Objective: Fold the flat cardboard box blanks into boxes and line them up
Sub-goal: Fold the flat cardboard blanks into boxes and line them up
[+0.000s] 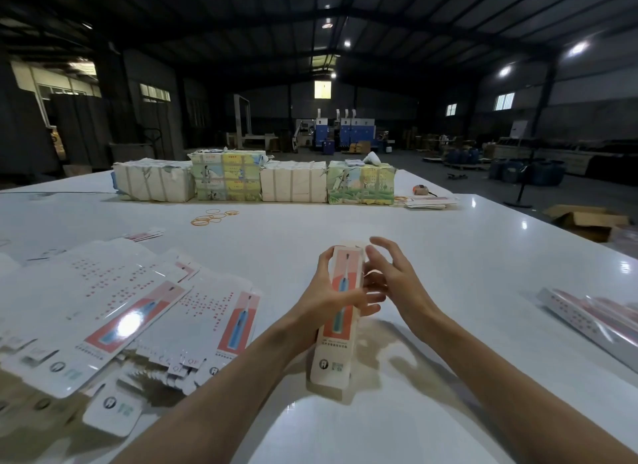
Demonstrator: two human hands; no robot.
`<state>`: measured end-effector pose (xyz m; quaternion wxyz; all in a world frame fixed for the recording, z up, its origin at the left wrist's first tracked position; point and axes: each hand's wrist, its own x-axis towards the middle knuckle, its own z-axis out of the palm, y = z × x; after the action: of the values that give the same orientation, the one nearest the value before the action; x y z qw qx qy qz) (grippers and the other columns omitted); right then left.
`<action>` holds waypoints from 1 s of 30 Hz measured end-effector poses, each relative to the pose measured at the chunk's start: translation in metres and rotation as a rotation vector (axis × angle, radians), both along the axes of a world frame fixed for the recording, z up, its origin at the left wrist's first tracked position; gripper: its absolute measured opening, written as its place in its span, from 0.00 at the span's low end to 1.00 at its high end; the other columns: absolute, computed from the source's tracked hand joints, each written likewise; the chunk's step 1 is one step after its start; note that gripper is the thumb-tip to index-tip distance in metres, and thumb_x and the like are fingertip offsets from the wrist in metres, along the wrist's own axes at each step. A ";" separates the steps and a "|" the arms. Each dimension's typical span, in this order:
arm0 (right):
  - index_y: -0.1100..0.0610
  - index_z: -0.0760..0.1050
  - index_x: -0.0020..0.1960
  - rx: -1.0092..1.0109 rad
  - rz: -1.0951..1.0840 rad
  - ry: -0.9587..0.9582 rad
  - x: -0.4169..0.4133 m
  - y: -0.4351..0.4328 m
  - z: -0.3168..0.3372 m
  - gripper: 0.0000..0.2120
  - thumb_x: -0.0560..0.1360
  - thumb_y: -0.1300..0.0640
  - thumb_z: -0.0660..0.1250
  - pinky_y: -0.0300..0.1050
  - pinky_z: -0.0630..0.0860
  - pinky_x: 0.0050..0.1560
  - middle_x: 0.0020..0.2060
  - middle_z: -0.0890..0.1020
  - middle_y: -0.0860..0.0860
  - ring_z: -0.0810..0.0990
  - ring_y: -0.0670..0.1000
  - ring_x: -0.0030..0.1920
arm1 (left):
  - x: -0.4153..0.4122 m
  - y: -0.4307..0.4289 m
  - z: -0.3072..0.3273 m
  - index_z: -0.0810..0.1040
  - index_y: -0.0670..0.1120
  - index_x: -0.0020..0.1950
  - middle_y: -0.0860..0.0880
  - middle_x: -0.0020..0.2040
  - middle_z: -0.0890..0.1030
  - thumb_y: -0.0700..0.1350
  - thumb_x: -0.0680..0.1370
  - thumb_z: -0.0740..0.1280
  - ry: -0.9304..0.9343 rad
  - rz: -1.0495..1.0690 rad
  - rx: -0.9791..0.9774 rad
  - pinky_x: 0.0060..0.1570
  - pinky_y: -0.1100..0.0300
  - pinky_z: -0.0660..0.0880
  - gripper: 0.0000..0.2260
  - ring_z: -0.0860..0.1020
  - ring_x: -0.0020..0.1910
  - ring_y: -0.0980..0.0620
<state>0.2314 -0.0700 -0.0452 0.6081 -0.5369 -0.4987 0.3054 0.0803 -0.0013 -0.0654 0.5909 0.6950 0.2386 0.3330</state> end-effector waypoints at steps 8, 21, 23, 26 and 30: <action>0.55 0.77 0.65 -0.087 0.040 -0.158 0.021 0.014 0.025 0.11 0.86 0.53 0.62 0.51 0.86 0.49 0.49 0.86 0.57 0.88 0.59 0.50 | -0.002 0.002 0.003 0.56 0.63 0.78 0.43 0.68 0.74 0.36 0.72 0.78 0.024 -0.112 -0.003 0.55 0.44 0.84 0.46 0.86 0.58 0.40; 0.61 0.83 0.59 0.069 0.074 -0.028 0.022 0.006 0.011 0.13 0.86 0.56 0.62 0.53 0.85 0.52 0.54 0.87 0.56 0.87 0.59 0.56 | 0.000 -0.001 -0.003 0.57 0.70 0.72 0.58 0.60 0.76 0.52 0.69 0.79 0.165 0.001 0.161 0.39 0.69 0.80 0.41 0.85 0.52 0.55; 0.62 0.84 0.60 0.040 0.095 0.087 0.020 0.005 0.014 0.18 0.85 0.49 0.63 0.53 0.85 0.52 0.55 0.87 0.57 0.87 0.58 0.56 | 0.000 -0.002 -0.002 0.55 0.69 0.74 0.58 0.61 0.75 0.51 0.70 0.79 0.174 0.018 0.171 0.39 0.69 0.80 0.43 0.84 0.53 0.50; 0.61 0.85 0.59 0.023 0.080 0.163 0.021 0.006 0.014 0.13 0.83 0.53 0.68 0.53 0.85 0.50 0.54 0.87 0.58 0.87 0.59 0.56 | -0.001 -0.003 -0.002 0.54 0.67 0.76 0.55 0.62 0.75 0.49 0.71 0.79 0.173 0.010 0.209 0.39 0.68 0.80 0.44 0.85 0.52 0.52; 0.62 0.87 0.55 -0.061 0.072 0.308 0.025 0.006 0.015 0.08 0.80 0.61 0.71 0.52 0.85 0.45 0.51 0.87 0.61 0.88 0.59 0.53 | -0.004 -0.007 -0.001 0.53 0.70 0.72 0.57 0.59 0.74 0.49 0.68 0.80 0.198 -0.008 0.255 0.38 0.69 0.80 0.45 0.83 0.51 0.49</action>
<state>0.2563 -0.0639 -0.0299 0.6495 -0.4837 -0.4088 0.4208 0.0764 -0.0079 -0.0661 0.4727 0.7948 0.2487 0.2881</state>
